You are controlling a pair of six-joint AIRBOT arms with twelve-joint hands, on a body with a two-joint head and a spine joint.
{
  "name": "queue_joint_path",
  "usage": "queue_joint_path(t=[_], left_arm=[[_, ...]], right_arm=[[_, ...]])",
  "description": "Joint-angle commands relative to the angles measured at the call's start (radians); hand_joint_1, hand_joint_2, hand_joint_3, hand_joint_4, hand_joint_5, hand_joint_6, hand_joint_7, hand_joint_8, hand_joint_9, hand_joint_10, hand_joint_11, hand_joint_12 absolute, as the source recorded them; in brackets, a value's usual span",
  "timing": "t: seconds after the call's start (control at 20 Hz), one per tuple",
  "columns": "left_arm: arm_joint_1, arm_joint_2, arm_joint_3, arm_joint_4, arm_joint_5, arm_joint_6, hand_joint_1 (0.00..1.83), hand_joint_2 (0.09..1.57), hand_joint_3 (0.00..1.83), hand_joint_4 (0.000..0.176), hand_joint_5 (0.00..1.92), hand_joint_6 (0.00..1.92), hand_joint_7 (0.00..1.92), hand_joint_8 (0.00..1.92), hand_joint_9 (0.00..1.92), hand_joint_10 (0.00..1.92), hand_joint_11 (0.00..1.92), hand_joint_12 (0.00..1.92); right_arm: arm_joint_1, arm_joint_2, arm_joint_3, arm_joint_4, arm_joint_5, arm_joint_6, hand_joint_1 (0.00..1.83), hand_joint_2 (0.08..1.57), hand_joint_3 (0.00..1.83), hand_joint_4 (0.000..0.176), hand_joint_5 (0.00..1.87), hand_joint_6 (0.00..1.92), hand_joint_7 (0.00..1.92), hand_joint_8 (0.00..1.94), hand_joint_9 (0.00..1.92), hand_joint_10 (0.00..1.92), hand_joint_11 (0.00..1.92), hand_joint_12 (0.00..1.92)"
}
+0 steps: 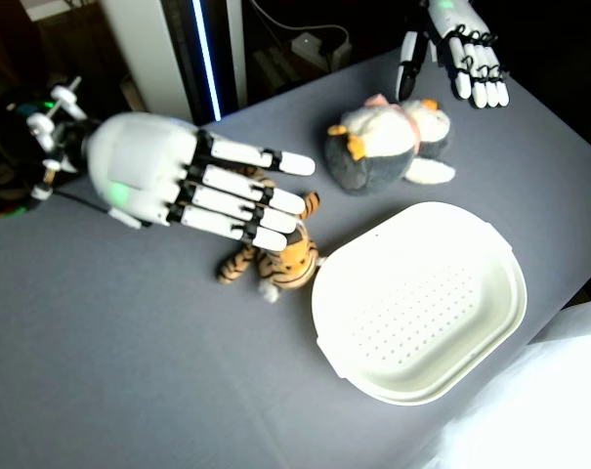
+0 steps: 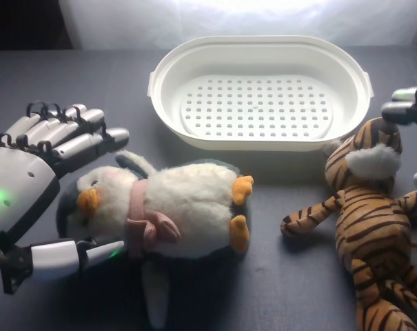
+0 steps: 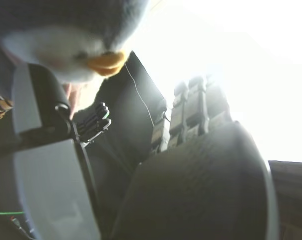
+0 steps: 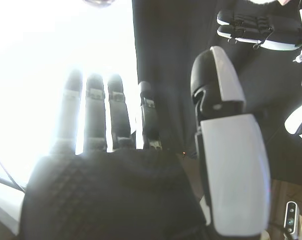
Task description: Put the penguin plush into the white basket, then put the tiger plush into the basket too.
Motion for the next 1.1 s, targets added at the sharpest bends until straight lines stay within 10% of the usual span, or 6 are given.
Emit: queue_joint_path(t=[0.0,0.2,0.6,0.7,0.85,1.05], left_arm=[[-0.007,-0.004,0.000,0.024,-0.103,0.000,0.81,0.90,0.01,0.097,0.39,0.01,0.19,0.00,0.12,0.01,0.00,0.49],[-0.012,-0.001,0.013,0.021,-0.045,0.022,0.72,0.83,0.00,0.169,0.15,0.00,0.10,0.00,0.02,0.00,0.00,0.32],[-0.086,-0.073,0.113,-0.123,0.279,0.212,0.88,0.77,0.00,0.172,0.12,0.00,0.12,0.01,0.11,0.01,0.00,0.47],[-0.134,-0.102,0.144,-0.133,0.351,0.253,1.01,0.84,0.01,0.000,0.78,0.04,0.76,0.06,0.60,0.10,0.17,0.85],[-0.182,-0.139,0.180,-0.137,0.418,0.282,1.21,0.98,0.00,0.000,1.36,0.28,1.21,0.52,0.73,1.25,0.41,1.64],[-0.183,-0.121,0.157,-0.135,0.336,0.254,1.19,1.03,0.00,0.000,1.18,0.63,0.96,1.13,0.70,1.65,0.57,1.92]], right_arm=[[0.006,-0.001,0.005,0.012,0.124,0.007,0.72,1.29,0.00,0.000,0.57,0.00,0.43,0.01,0.41,0.02,0.15,0.79],[0.007,-0.001,0.006,0.009,0.123,0.007,0.75,1.30,0.00,0.000,0.58,0.00,0.44,0.00,0.43,0.02,0.17,0.81],[0.011,0.000,0.009,0.005,0.113,0.007,0.86,1.30,0.00,0.000,0.61,0.01,0.45,0.00,0.46,0.01,0.18,0.85],[0.011,0.000,0.009,0.005,0.113,0.007,0.86,1.31,0.00,0.000,0.62,0.00,0.46,0.00,0.47,0.01,0.19,0.86],[0.011,0.000,0.009,0.005,0.114,0.007,0.86,1.31,0.00,0.000,0.63,0.01,0.47,0.01,0.47,0.01,0.19,0.87],[0.010,0.000,0.008,0.005,0.114,0.008,0.81,1.33,0.01,0.000,0.63,0.00,0.46,0.00,0.48,0.01,0.20,0.89]])
